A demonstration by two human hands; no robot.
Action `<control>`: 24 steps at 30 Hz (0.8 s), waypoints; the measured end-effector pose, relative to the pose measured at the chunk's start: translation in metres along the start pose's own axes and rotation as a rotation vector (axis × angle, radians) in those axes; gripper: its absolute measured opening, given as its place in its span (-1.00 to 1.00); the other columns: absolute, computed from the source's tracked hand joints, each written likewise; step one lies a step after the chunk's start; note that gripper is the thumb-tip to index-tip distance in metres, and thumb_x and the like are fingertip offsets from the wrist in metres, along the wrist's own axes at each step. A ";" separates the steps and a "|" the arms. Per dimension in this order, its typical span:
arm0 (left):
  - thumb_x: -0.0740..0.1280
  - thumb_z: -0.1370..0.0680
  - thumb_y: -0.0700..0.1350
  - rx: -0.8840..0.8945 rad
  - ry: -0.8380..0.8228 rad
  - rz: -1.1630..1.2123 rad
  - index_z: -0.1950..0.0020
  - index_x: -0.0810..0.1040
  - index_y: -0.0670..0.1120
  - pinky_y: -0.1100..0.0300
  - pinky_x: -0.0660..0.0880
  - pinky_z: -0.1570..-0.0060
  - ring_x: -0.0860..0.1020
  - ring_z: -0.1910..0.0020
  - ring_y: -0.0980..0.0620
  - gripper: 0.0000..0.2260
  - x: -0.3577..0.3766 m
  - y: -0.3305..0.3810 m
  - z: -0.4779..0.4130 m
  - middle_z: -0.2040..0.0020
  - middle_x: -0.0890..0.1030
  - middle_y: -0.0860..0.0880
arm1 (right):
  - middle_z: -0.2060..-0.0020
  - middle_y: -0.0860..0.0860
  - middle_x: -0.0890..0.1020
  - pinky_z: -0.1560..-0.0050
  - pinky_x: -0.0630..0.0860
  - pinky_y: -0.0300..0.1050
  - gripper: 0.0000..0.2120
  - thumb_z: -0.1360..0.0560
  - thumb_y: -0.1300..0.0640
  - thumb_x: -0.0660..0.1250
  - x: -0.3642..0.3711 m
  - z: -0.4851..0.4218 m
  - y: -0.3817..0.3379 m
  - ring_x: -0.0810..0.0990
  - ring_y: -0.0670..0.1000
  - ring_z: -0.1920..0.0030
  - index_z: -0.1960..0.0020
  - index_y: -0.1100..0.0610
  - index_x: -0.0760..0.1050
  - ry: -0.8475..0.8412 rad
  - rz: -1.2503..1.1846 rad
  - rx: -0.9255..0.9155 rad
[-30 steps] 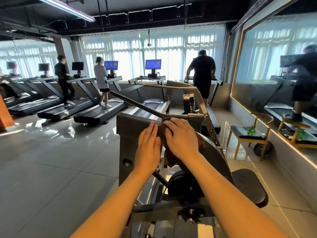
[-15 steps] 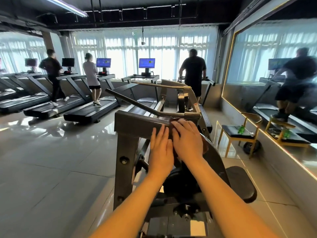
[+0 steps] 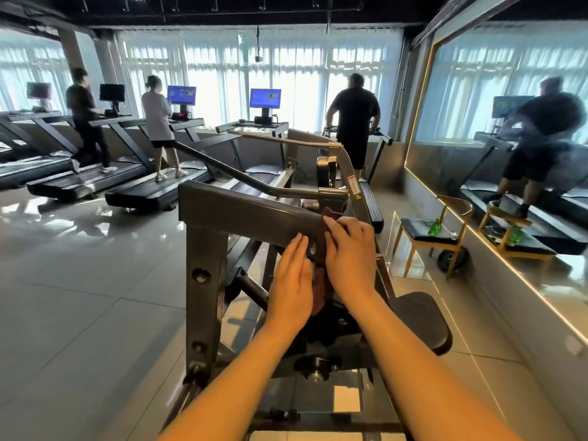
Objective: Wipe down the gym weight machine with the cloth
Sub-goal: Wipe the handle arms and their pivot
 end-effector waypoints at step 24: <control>0.25 -0.68 -0.12 -0.105 0.327 0.196 -0.46 0.36 0.23 0.46 0.44 -0.14 0.39 -0.16 0.41 -0.61 0.047 -0.007 -0.001 -0.25 0.29 0.15 | -0.29 0.06 0.50 -0.37 0.37 -0.16 -0.69 -0.62 0.19 0.32 -0.008 0.041 0.047 0.42 0.03 -0.33 -0.35 0.14 0.57 -0.002 -0.200 -0.097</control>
Point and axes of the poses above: each hand's wrist, its own z-axis away from the middle knuckle, its own x-axis out of the palm, y = z × x, the point moved 1 cm from there along -z, towards the middle knuckle
